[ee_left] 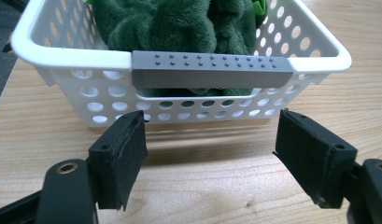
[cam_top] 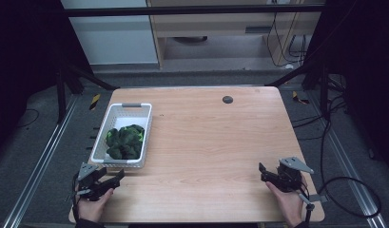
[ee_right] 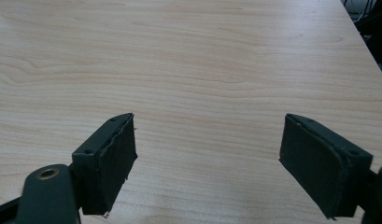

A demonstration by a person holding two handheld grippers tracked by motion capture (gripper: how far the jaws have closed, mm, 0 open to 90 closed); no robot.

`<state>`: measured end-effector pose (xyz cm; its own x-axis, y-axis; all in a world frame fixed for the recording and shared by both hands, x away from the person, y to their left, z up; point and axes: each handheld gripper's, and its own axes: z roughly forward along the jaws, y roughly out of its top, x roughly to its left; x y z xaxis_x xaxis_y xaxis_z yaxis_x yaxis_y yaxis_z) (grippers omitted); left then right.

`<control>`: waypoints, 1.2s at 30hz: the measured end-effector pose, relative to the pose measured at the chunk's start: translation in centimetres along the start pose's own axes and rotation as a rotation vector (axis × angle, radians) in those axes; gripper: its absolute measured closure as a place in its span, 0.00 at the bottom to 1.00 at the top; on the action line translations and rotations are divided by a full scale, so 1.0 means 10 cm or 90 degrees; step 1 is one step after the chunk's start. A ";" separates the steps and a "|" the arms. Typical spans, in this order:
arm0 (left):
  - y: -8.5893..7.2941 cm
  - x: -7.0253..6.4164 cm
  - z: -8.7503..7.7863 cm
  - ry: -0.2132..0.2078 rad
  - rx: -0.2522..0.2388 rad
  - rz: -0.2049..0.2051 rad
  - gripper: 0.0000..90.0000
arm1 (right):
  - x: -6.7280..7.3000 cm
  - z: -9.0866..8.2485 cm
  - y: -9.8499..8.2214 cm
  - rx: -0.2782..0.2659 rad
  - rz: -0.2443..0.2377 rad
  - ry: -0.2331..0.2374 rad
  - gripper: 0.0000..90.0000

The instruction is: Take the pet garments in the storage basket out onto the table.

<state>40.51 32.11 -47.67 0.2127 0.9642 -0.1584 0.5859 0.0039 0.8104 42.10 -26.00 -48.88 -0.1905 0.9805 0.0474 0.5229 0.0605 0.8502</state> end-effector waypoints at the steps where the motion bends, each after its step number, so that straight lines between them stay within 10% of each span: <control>1: 0.01 0.00 -0.01 0.003 -0.002 0.000 0.27 | 0.00 0.00 0.00 0.002 -0.001 0.003 0.20; 36: 0.34 0.08 -0.32 -0.004 -0.061 0.002 0.24 | 0.06 0.00 -0.03 0.008 -0.031 0.013 0.19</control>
<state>40.13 33.72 -43.23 0.2200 0.9625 -0.1586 0.5081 0.0257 0.8609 41.83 -25.40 -49.08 -0.2328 0.9724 0.0171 0.5229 0.1103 0.8452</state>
